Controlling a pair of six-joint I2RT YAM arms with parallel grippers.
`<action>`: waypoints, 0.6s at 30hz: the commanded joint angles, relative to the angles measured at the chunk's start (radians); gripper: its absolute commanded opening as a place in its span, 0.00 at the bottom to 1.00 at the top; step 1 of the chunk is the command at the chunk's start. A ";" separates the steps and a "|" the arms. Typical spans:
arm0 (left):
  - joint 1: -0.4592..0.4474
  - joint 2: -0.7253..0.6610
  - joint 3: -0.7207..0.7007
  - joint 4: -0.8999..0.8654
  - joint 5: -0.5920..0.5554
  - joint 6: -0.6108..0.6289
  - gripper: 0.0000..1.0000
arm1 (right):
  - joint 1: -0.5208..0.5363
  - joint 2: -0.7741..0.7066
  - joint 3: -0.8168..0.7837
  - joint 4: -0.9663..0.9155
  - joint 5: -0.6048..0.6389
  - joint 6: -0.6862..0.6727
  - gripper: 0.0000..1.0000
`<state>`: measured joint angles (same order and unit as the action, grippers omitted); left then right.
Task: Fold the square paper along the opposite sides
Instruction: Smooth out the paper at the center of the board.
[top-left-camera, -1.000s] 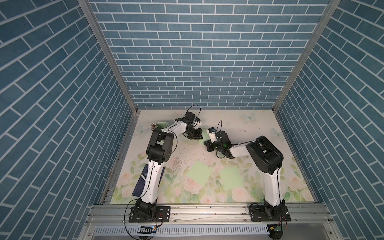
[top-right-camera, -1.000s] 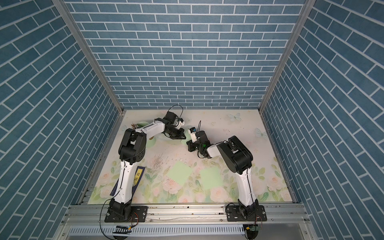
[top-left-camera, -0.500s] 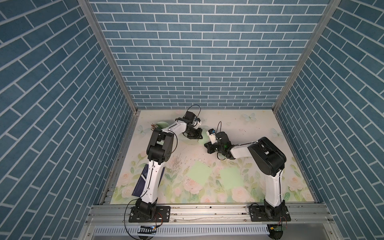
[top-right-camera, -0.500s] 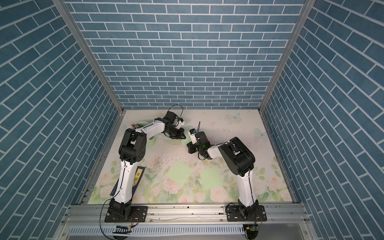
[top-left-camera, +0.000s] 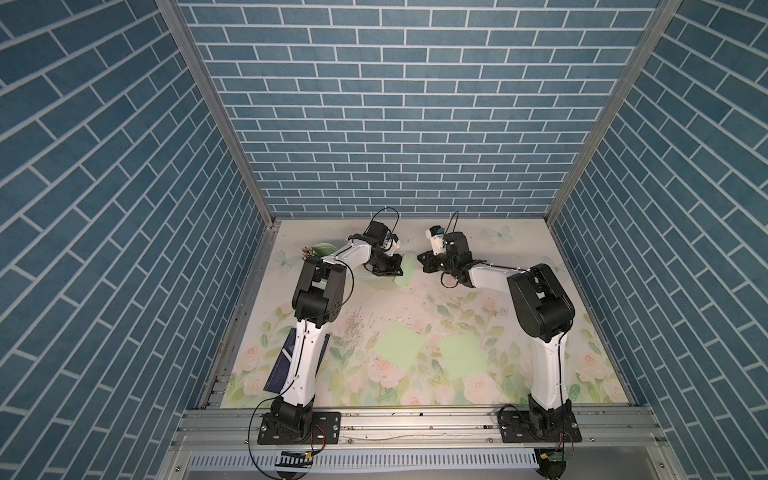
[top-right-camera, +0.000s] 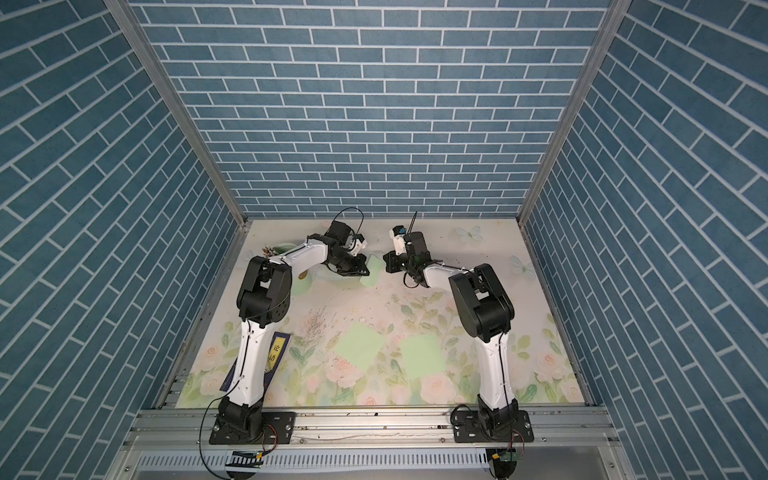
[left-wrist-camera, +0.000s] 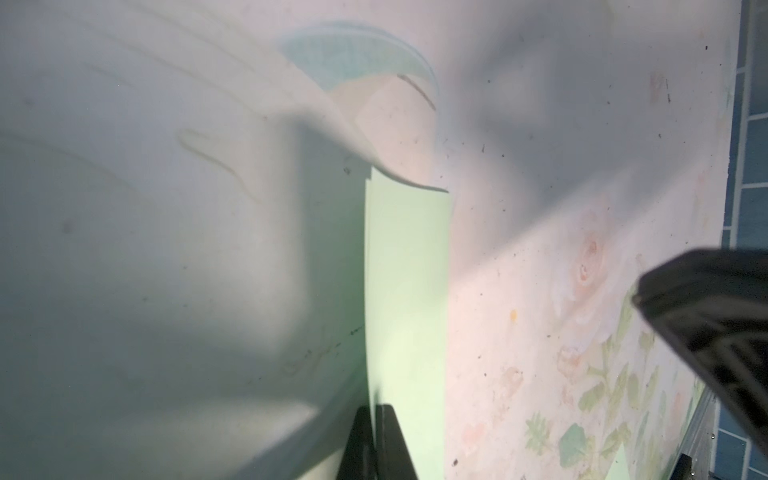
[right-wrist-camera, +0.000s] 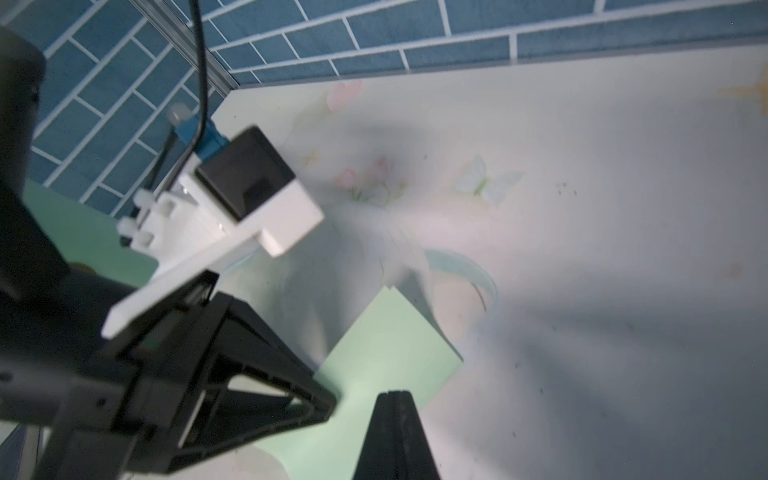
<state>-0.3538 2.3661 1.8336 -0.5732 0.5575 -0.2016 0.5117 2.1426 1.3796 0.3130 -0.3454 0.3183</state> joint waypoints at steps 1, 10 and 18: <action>0.023 0.143 -0.070 -0.157 -0.235 0.019 0.00 | 0.017 0.095 0.061 -0.062 0.002 0.028 0.00; 0.021 0.144 -0.072 -0.159 -0.234 0.018 0.00 | 0.017 0.206 0.197 -0.186 0.059 0.033 0.00; 0.021 0.136 -0.076 -0.157 -0.238 0.019 0.00 | 0.001 0.212 0.223 -0.298 0.163 0.009 0.00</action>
<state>-0.3531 2.3684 1.8385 -0.5781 0.5507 -0.2020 0.5274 2.3341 1.6005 0.1211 -0.2577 0.3359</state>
